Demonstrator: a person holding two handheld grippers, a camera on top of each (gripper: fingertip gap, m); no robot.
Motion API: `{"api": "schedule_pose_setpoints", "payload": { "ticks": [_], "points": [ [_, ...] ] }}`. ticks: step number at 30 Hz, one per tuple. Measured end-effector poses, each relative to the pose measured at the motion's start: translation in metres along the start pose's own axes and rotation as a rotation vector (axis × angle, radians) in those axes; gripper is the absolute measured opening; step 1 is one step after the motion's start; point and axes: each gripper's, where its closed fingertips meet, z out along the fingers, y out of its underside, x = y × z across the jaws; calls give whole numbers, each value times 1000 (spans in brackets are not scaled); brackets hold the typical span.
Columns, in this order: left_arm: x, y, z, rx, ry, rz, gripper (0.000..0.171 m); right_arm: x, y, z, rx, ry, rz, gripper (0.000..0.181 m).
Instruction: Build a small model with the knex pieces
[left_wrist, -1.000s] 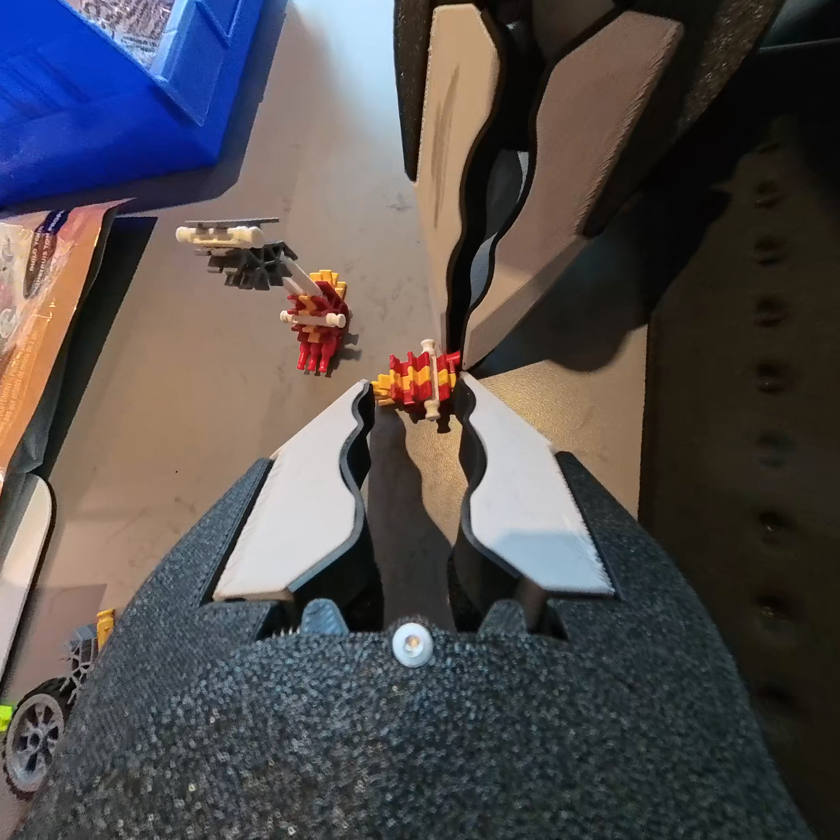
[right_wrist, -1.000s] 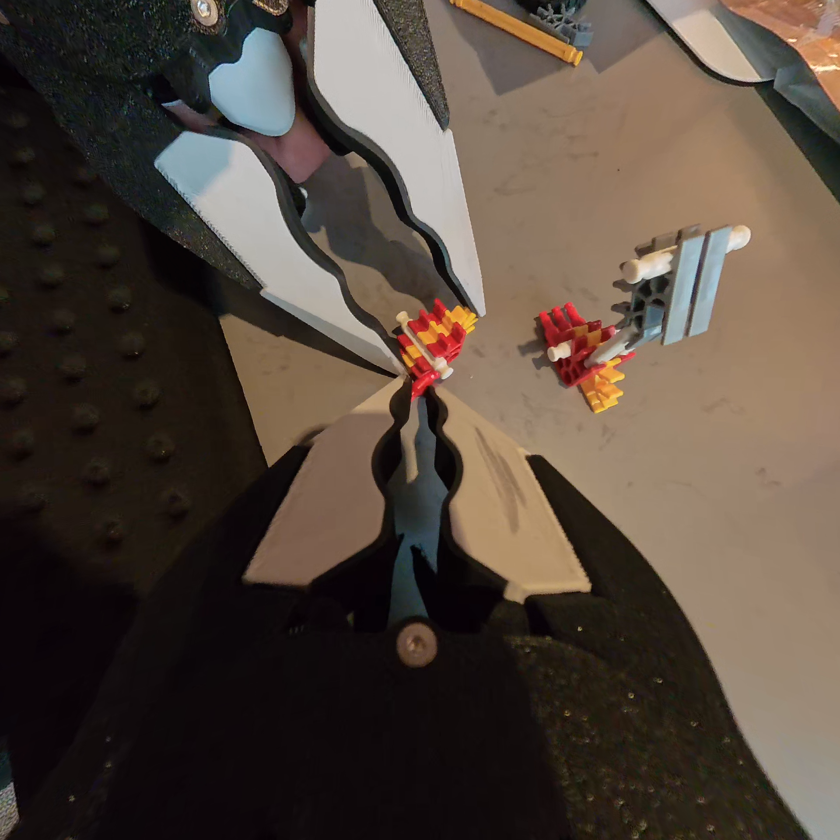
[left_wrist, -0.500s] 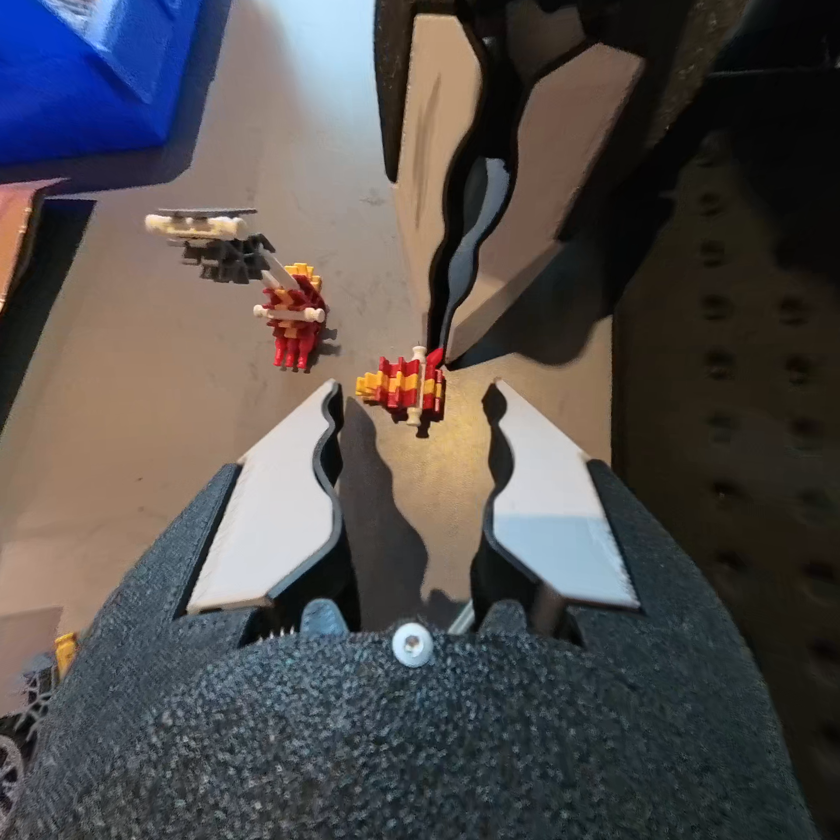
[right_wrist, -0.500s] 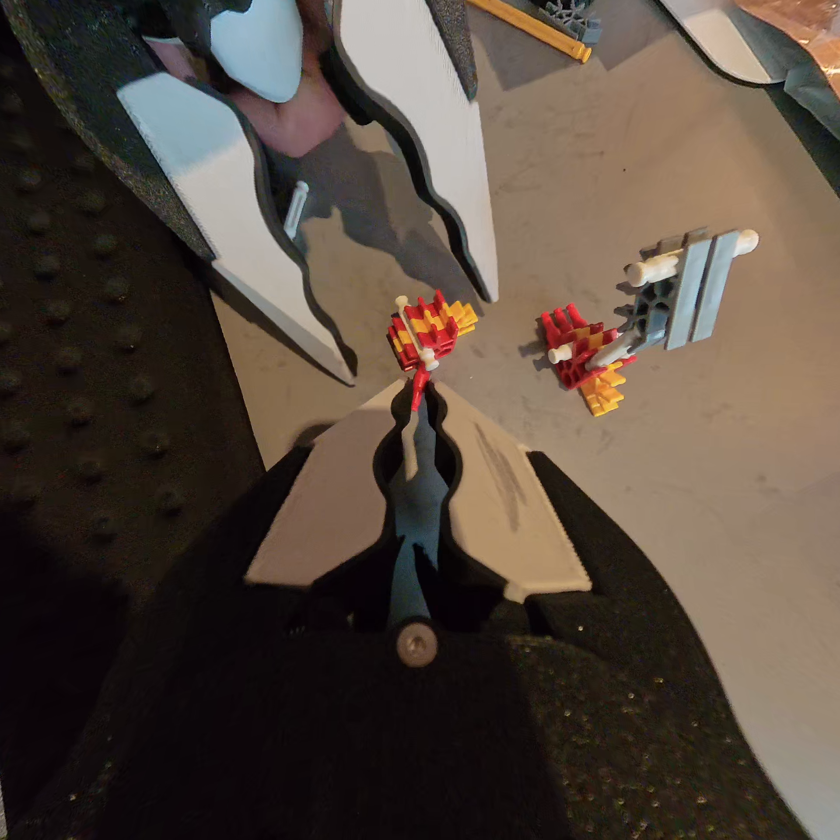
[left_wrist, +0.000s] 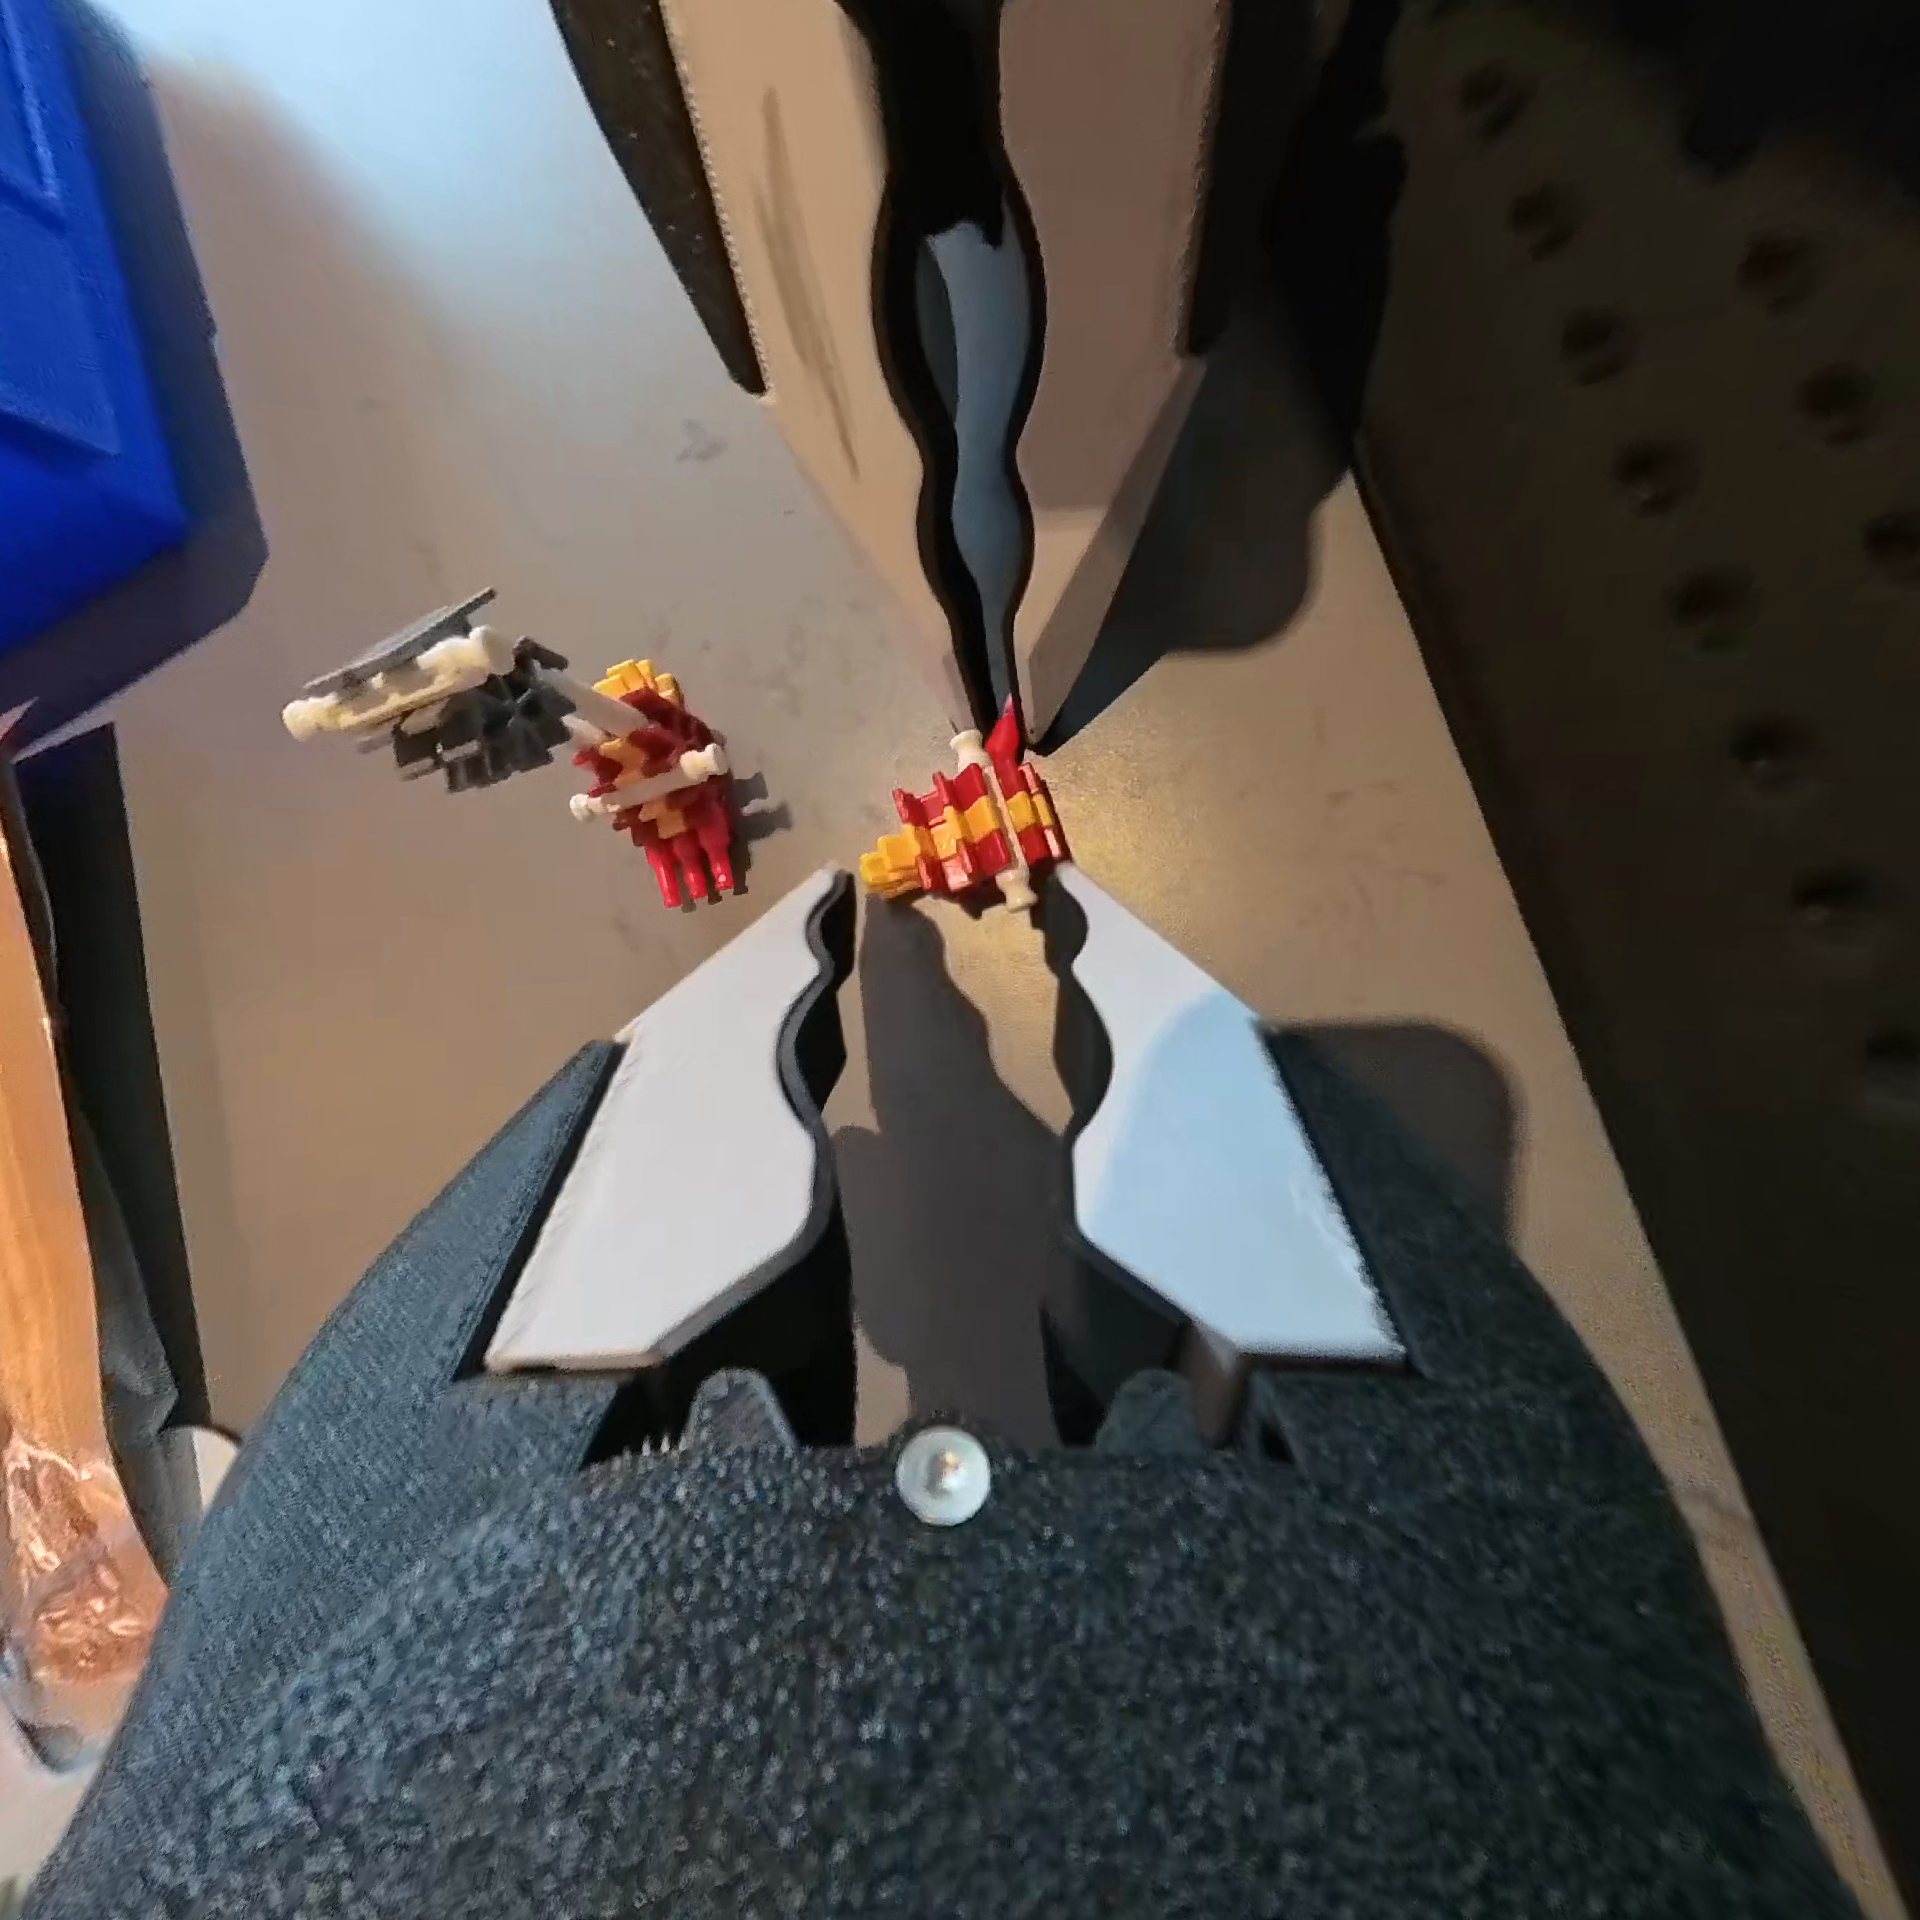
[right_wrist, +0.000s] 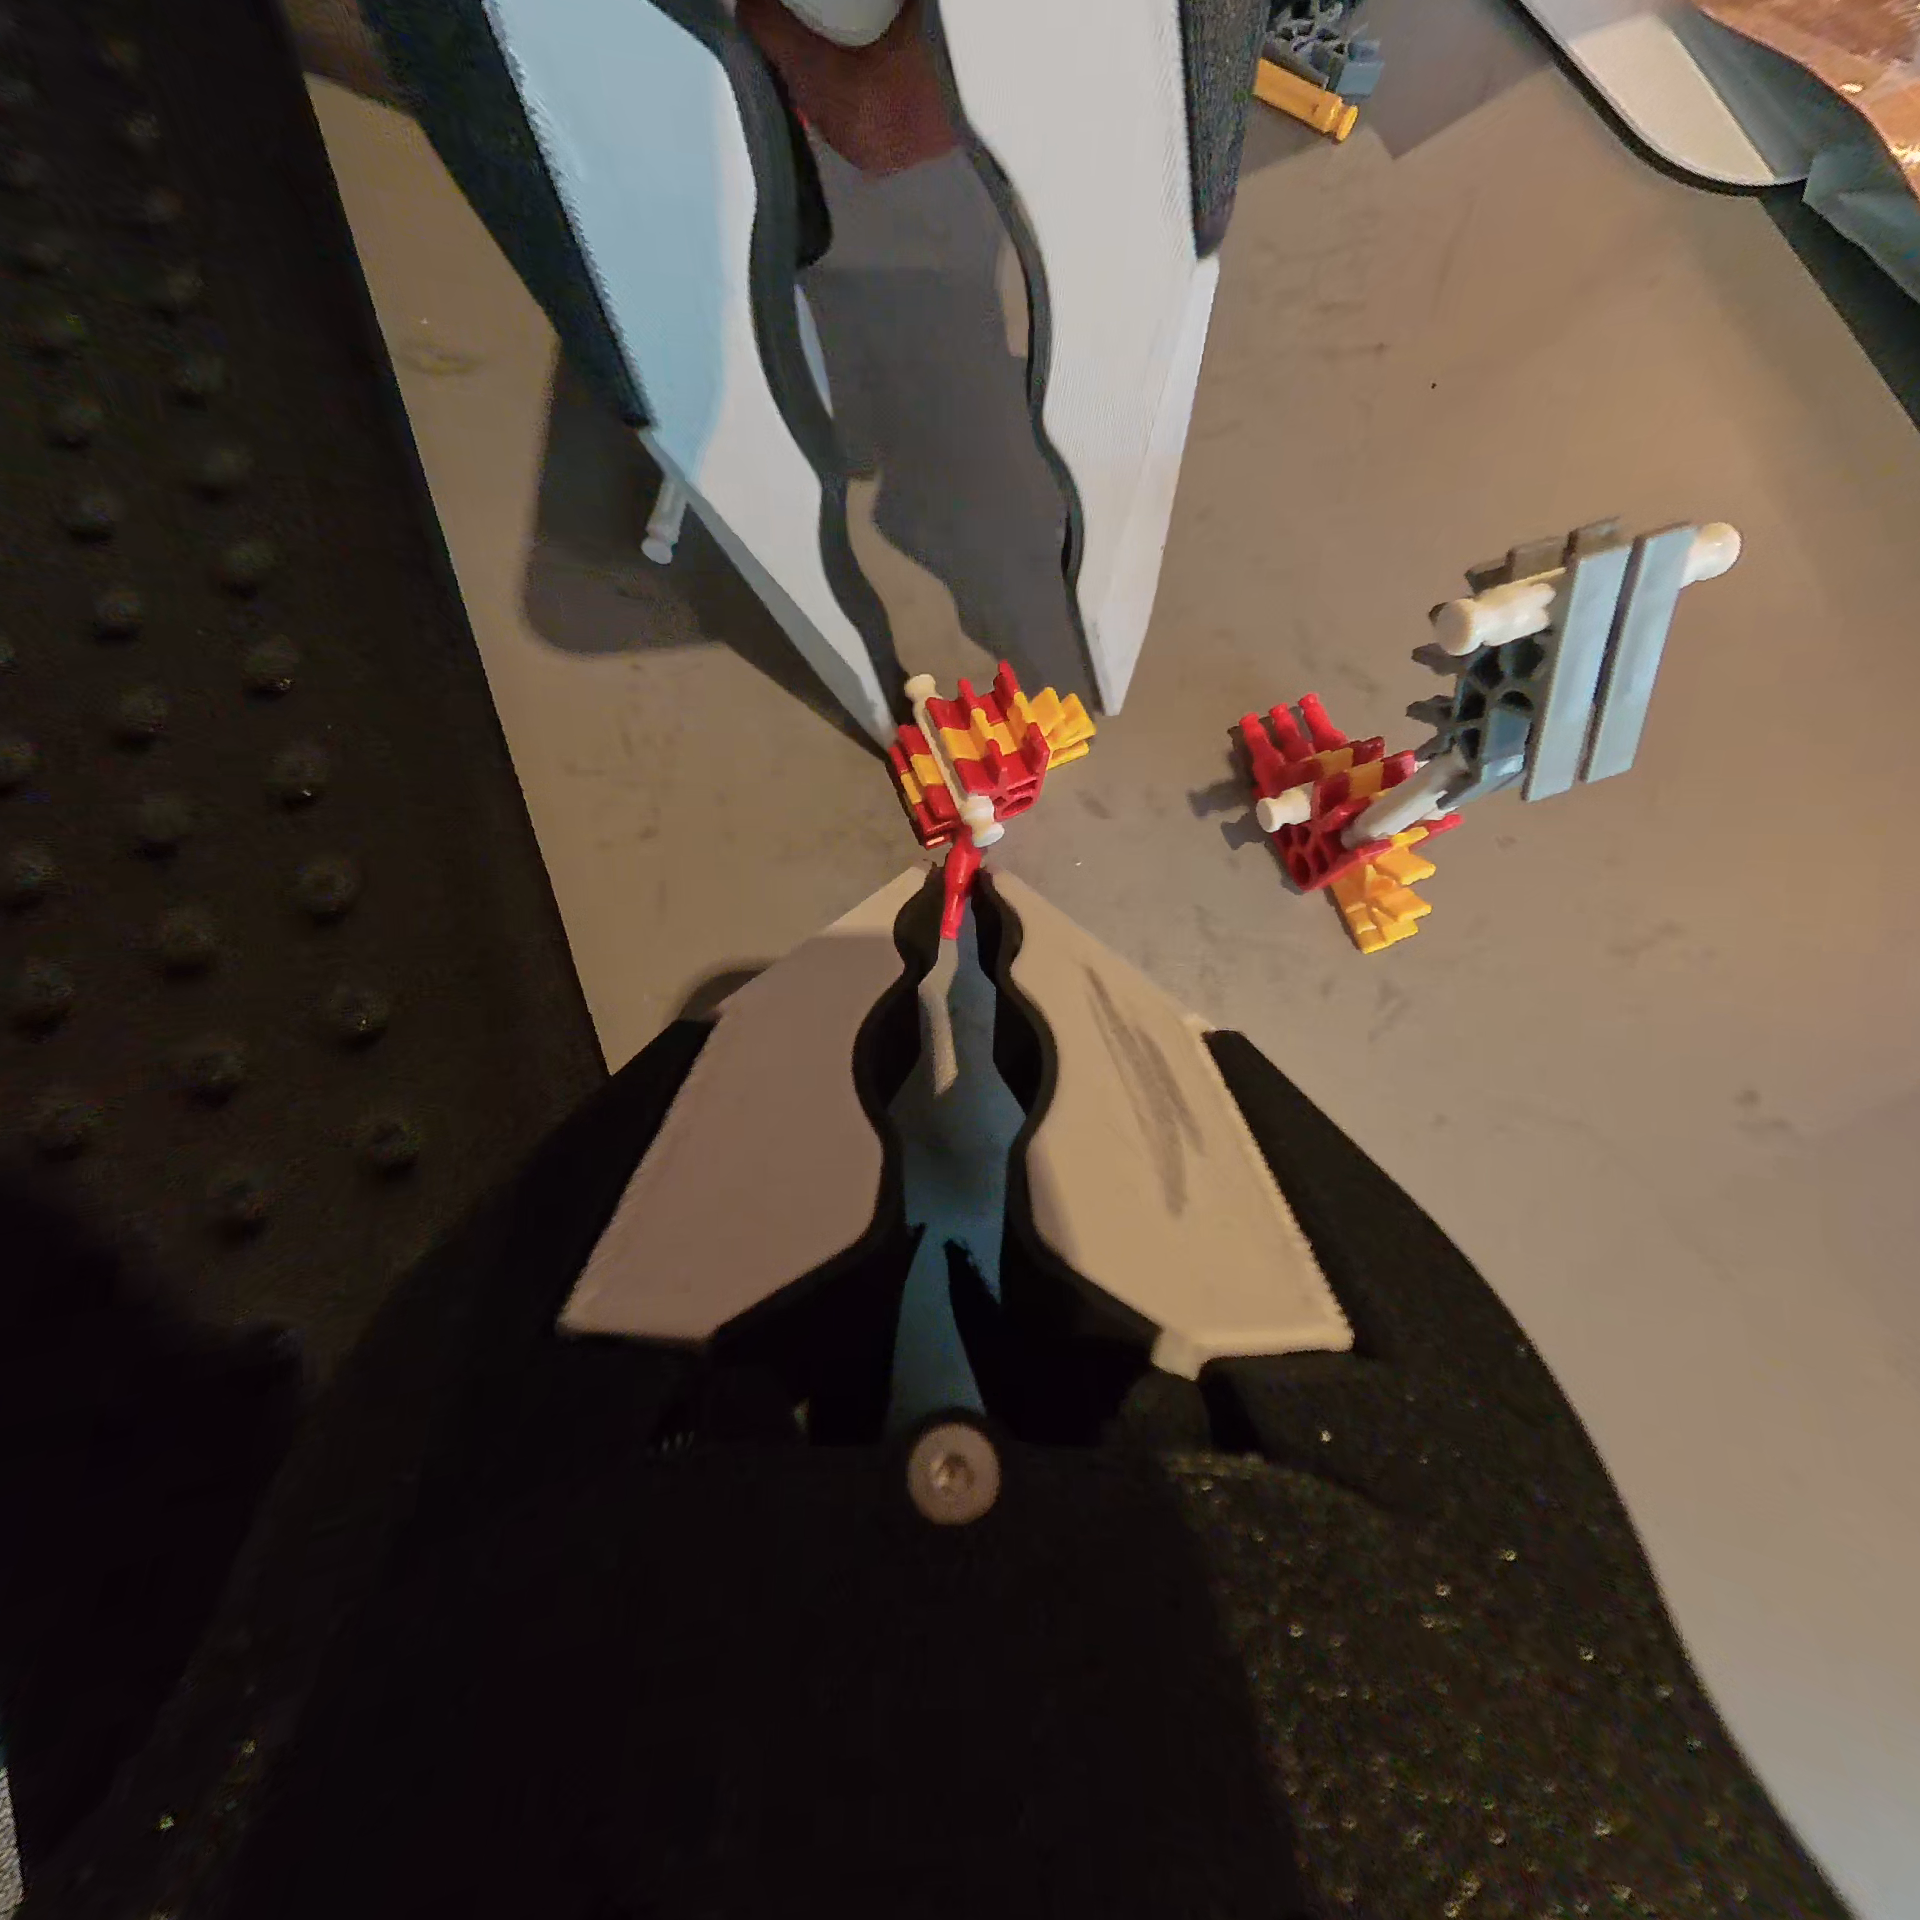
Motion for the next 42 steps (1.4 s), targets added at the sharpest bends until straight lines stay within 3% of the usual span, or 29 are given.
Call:
{"api": "schedule_pose_setpoints", "payload": {
  "ticks": [5, 18, 37, 42],
  "points": [
    [0, 0, 2, 10, 33, 1, 32, 0, 0, 0, 0, -4, 0, 5],
    [2, -3, 3, 42, -119, -82, 31, -2, -2, 0, 6, -13, 4, 6],
    [3, -5, 4, 88, -152, -104, 30, -4, -6, 3, 21, -20, -65, 4],
    [2, -3, 4, 56, -165, -102, 31, -4, -3, 1, 11, -28, -37, 11]
  ]
}}
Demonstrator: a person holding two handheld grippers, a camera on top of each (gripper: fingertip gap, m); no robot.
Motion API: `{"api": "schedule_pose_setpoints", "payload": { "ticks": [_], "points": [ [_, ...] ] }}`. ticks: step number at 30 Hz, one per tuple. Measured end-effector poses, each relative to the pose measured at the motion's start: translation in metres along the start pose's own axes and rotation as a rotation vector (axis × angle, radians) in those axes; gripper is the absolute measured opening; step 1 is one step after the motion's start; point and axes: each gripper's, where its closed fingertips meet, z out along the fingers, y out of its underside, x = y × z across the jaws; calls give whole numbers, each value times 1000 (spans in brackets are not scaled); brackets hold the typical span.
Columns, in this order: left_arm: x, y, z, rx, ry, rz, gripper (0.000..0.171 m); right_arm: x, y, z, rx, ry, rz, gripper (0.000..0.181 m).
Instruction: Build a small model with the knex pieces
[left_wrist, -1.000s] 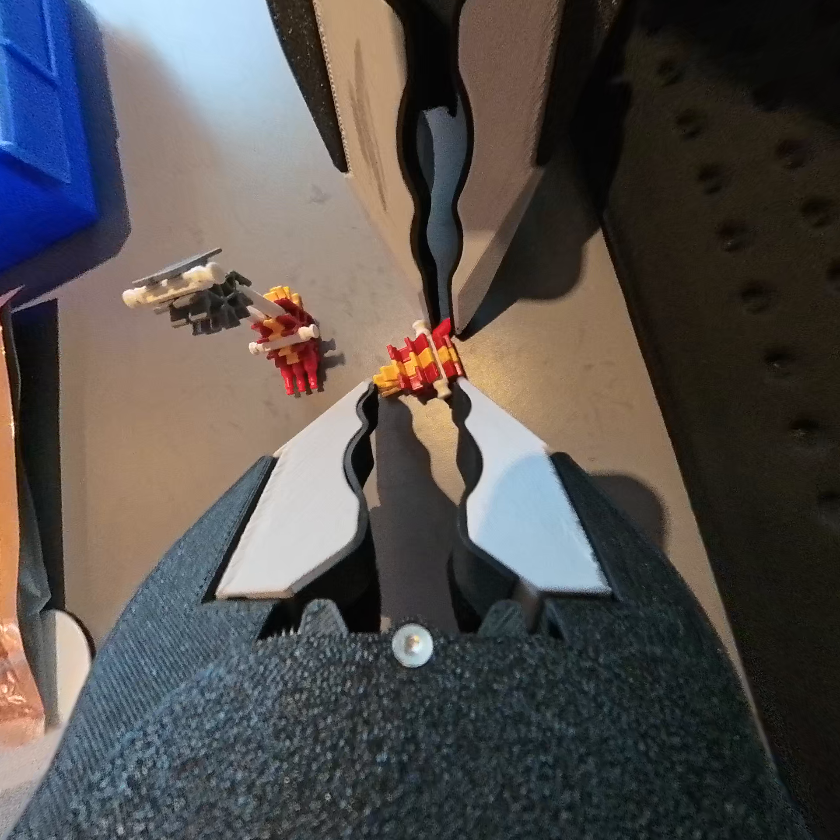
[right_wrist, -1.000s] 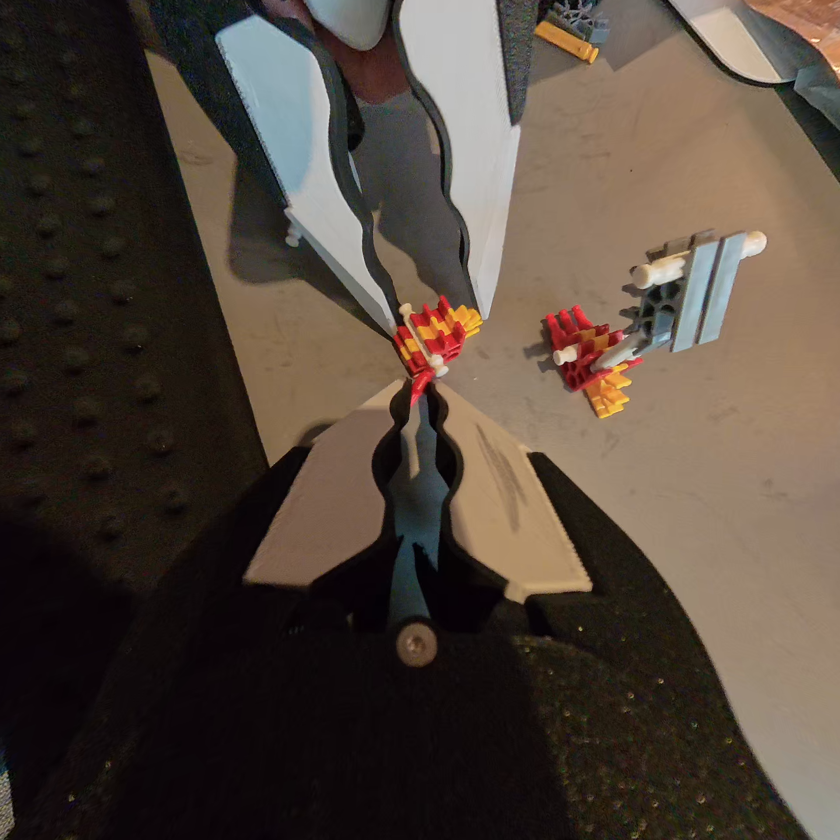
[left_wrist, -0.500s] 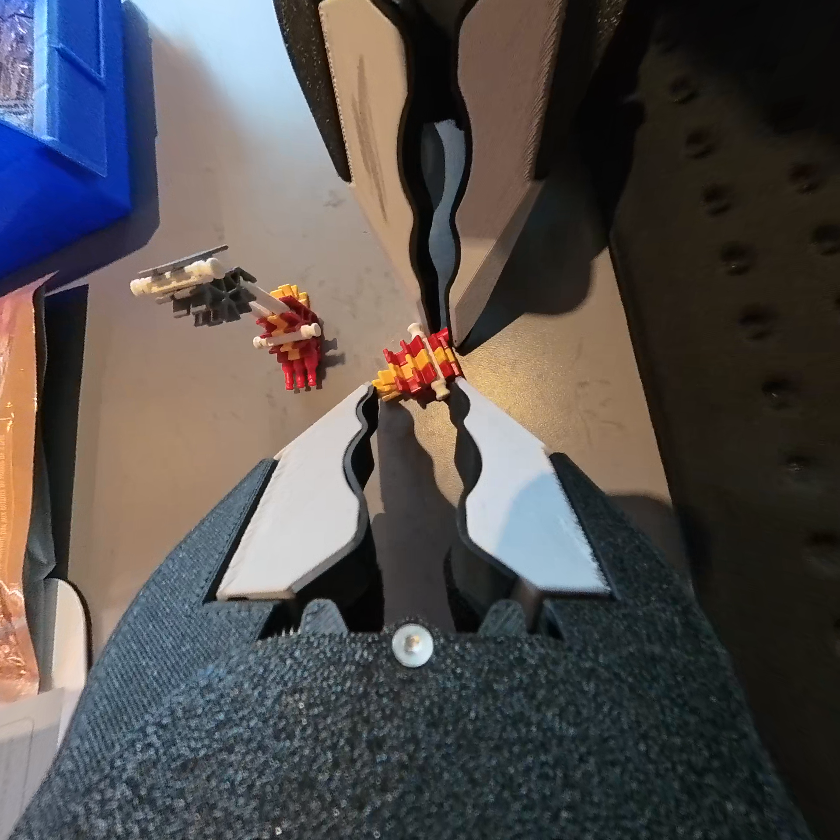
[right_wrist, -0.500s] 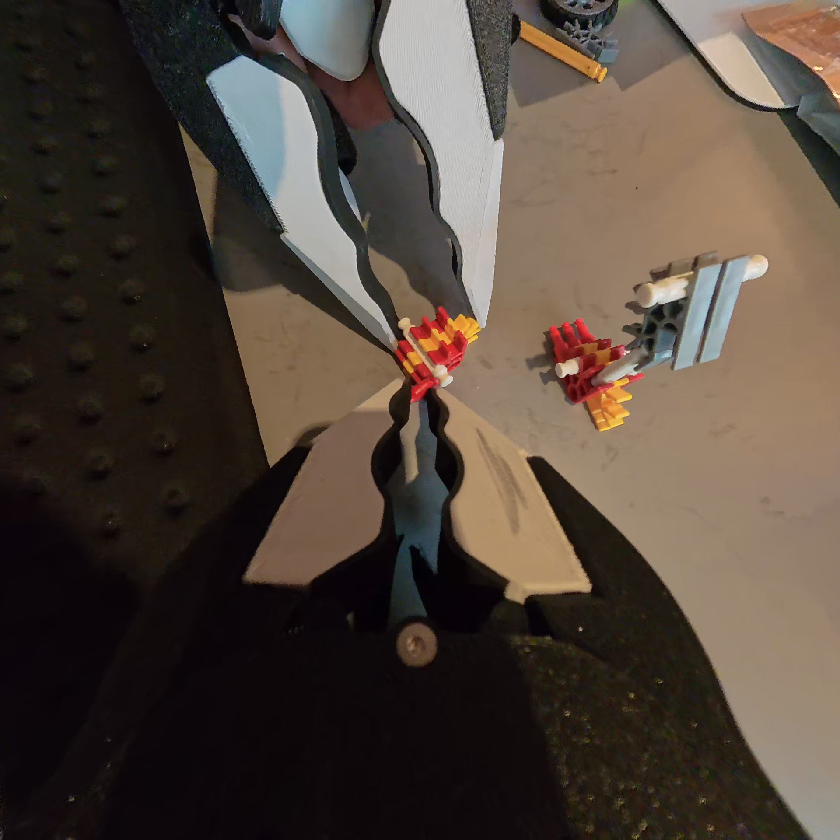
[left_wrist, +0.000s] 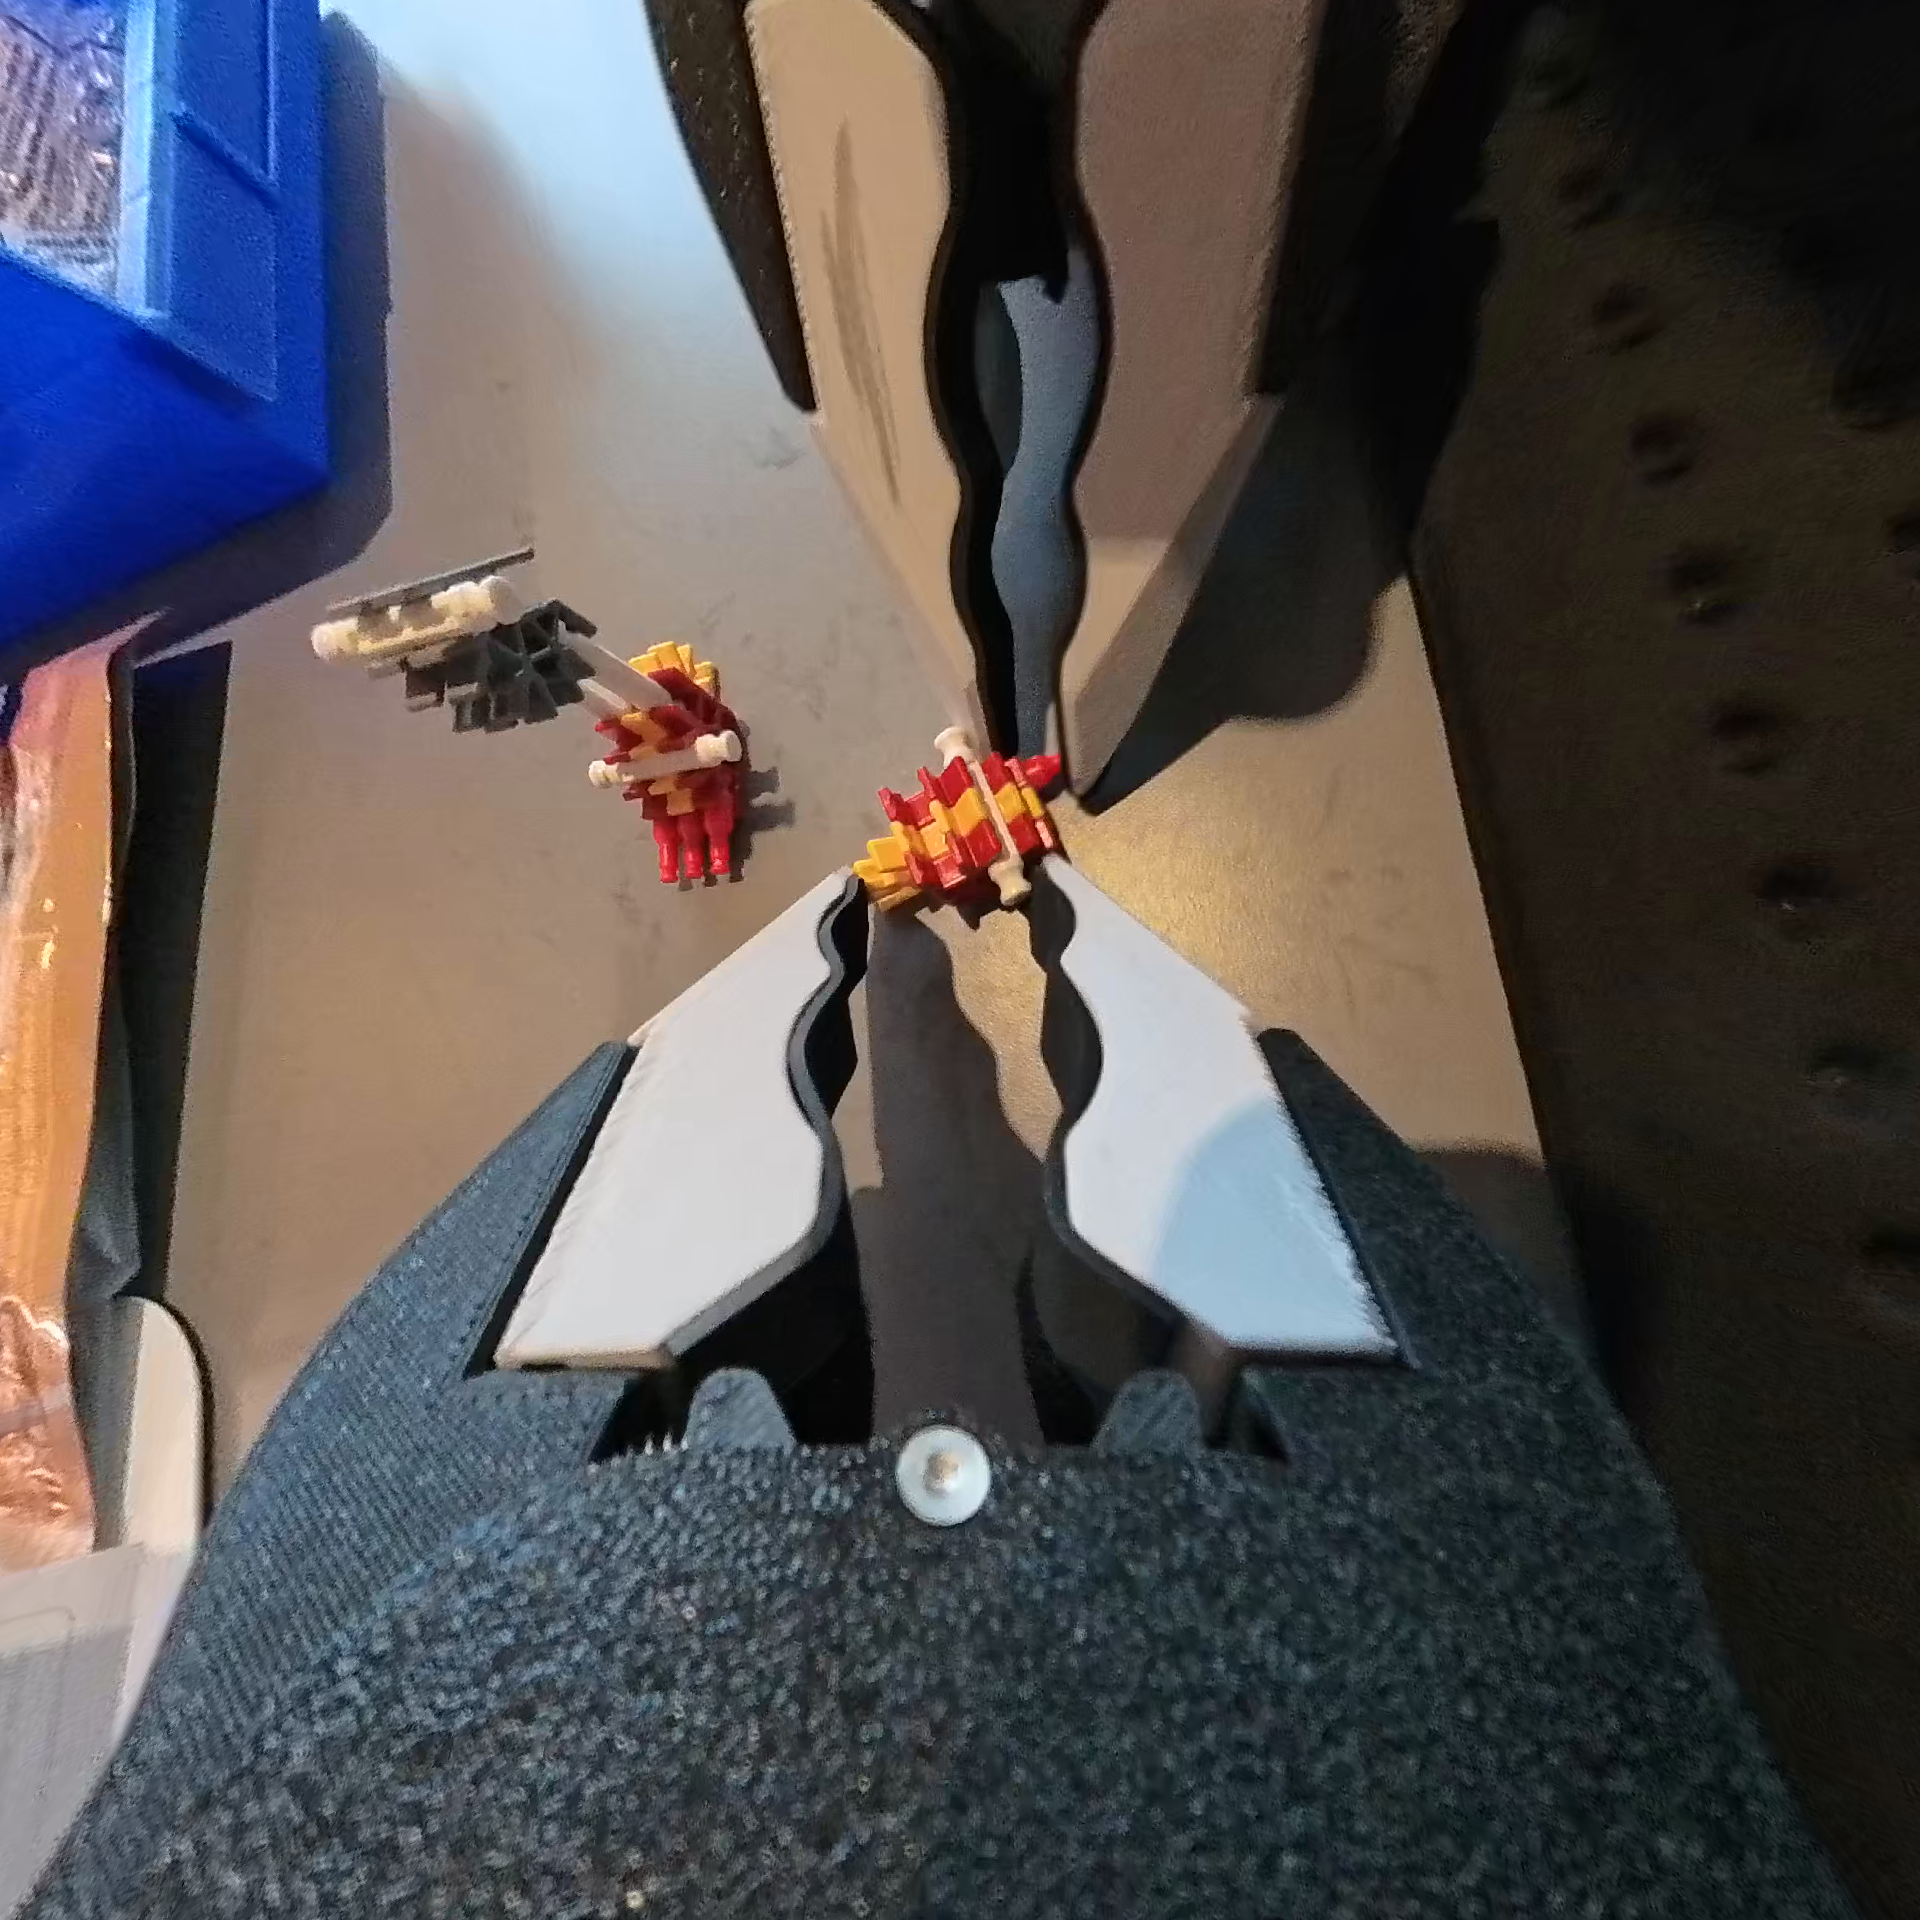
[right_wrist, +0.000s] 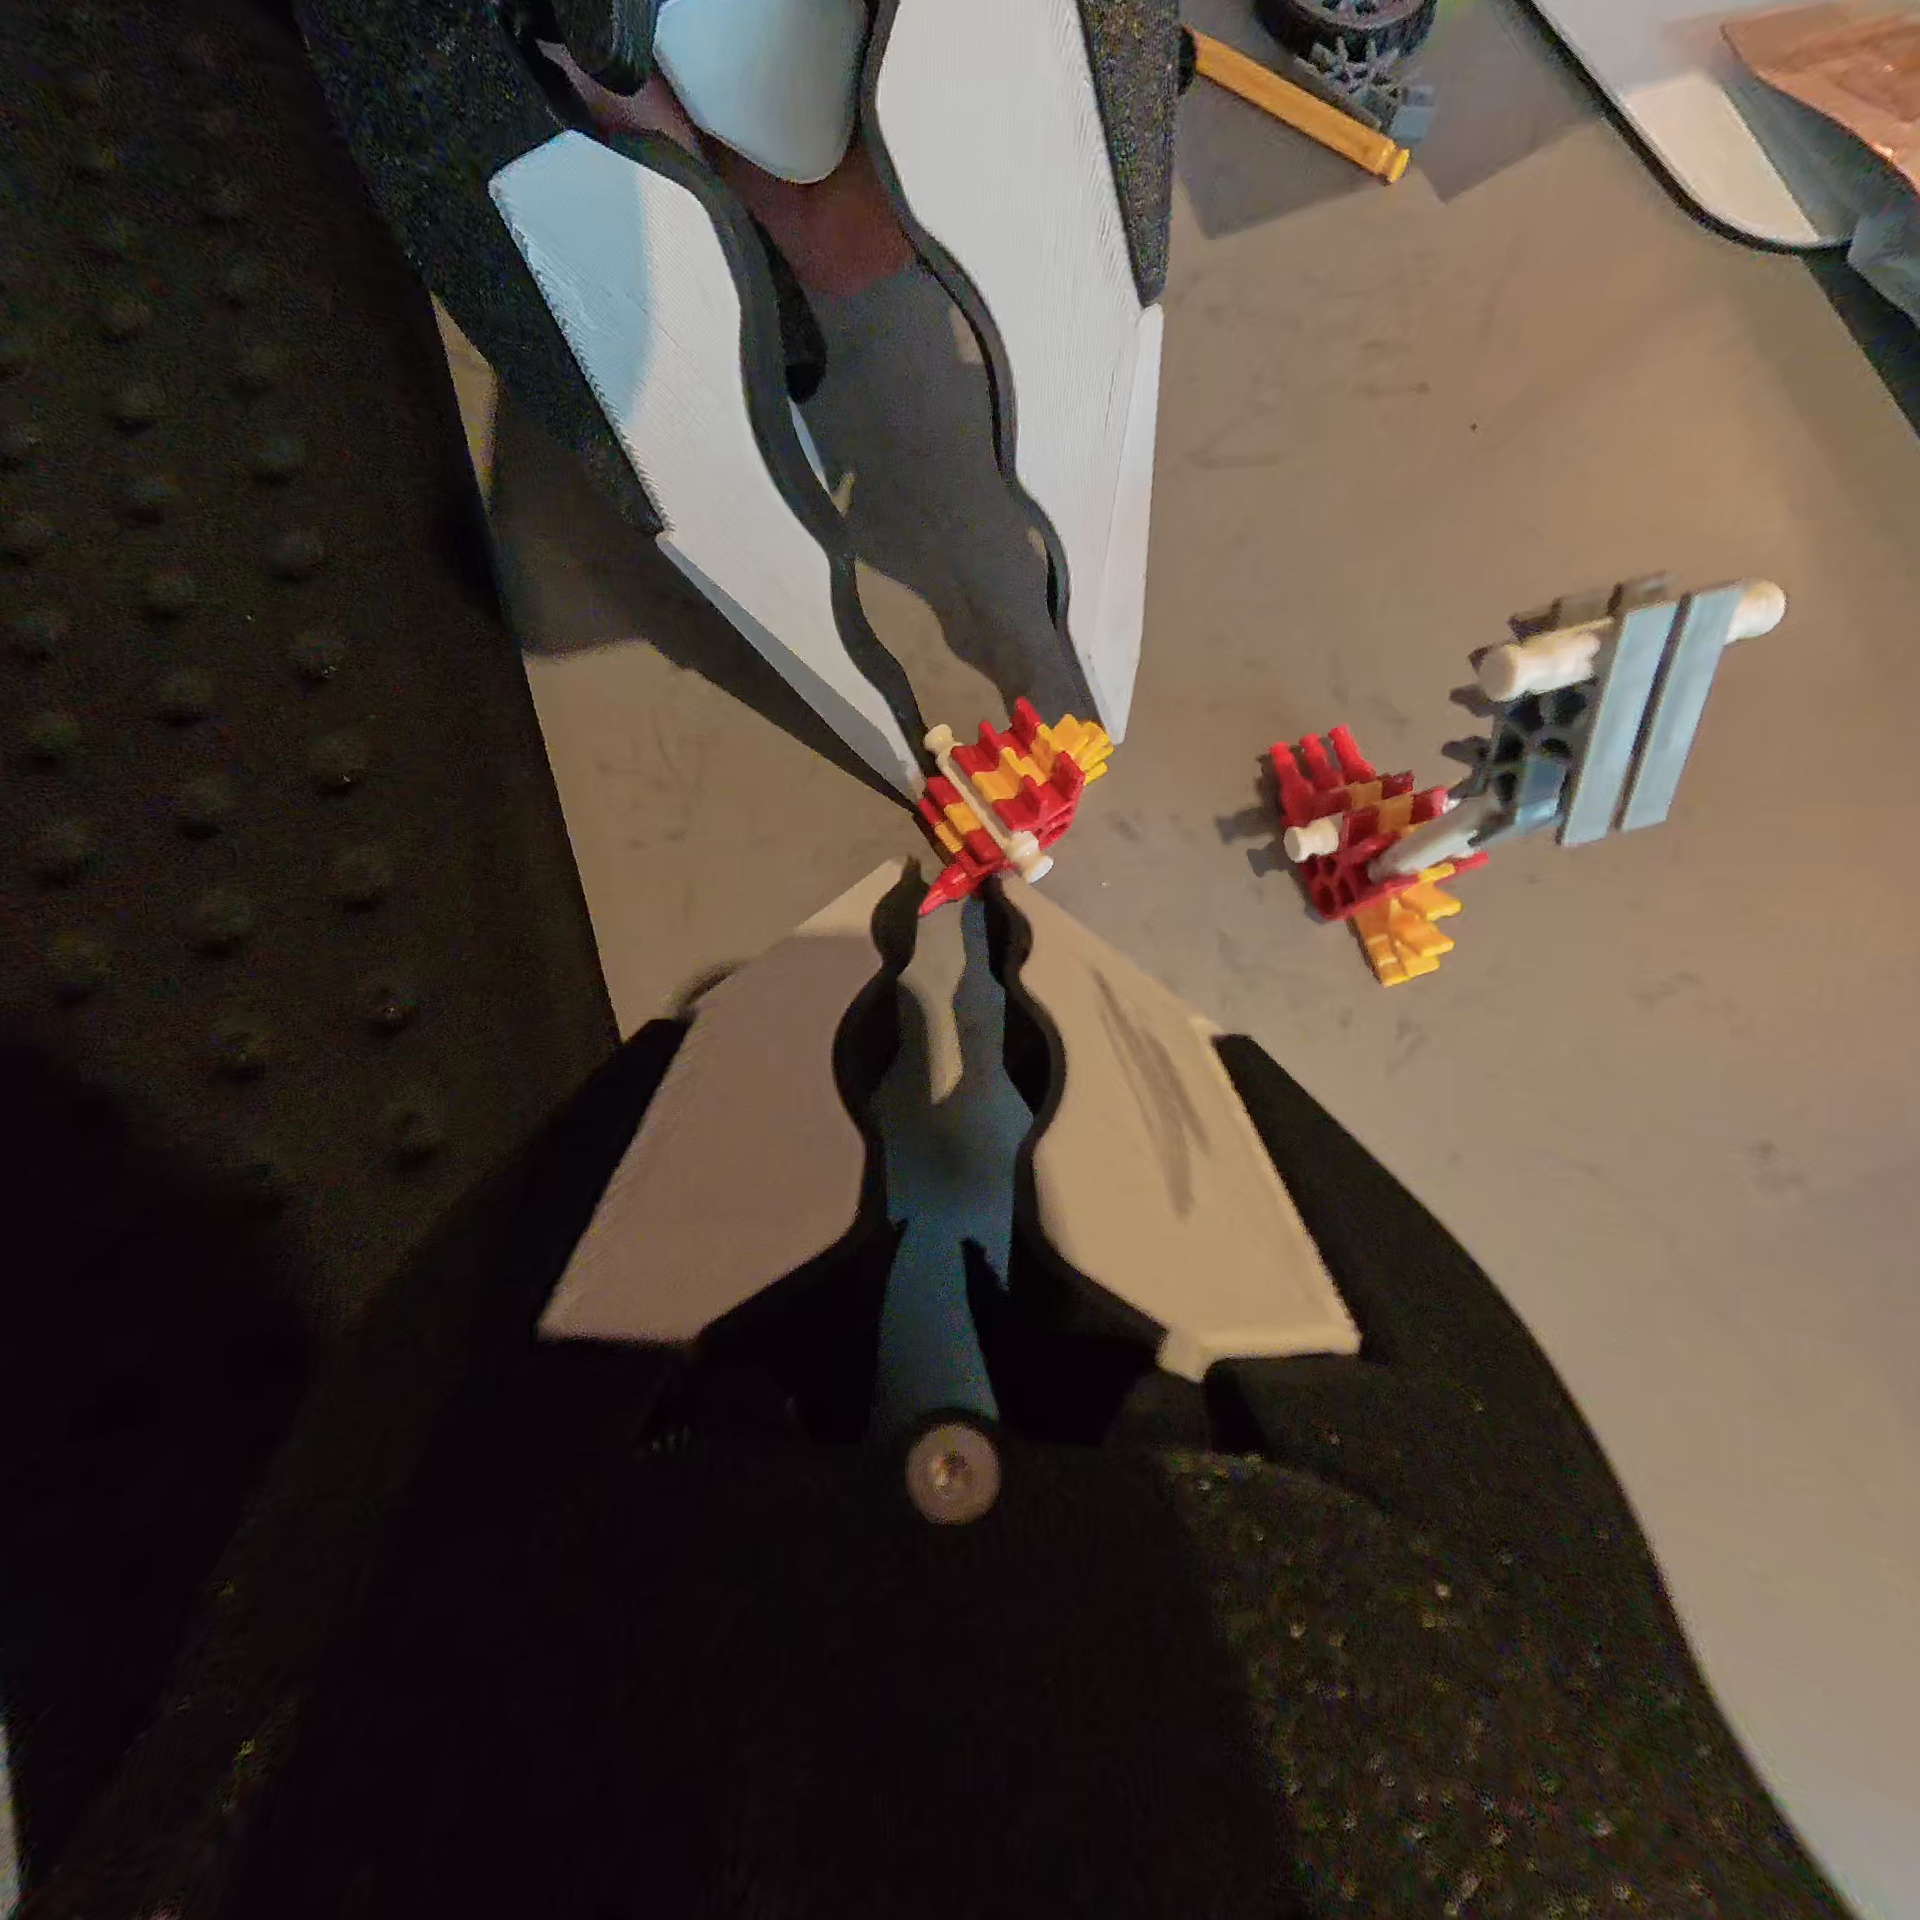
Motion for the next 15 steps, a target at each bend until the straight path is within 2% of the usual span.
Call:
{"api": "schedule_pose_setpoints", "payload": {
  "ticks": [3, 7, 10, 12, 15],
  "points": [
    [-1, -1, 1, 1, -15, -43, 31, 7, -3, -10, 53, 40, 49, 24],
    [-1, 1, -2, -2, -40, -73, 29, 17, 4, -26, 32, 101, 54, 26],
    [-3, 5, -7, -26, -57, -92, 47, 10, 5, -28, 17, 92, 43, 25],
    [1, 5, -10, -34, -47, -97, 48, 8, 11, -25, -24, 105, 16, 25],
    [7, 4, -14, -49, -51, -75, 52, 13, 5, -40, 12, 129, 40, 25]
  ]
}}
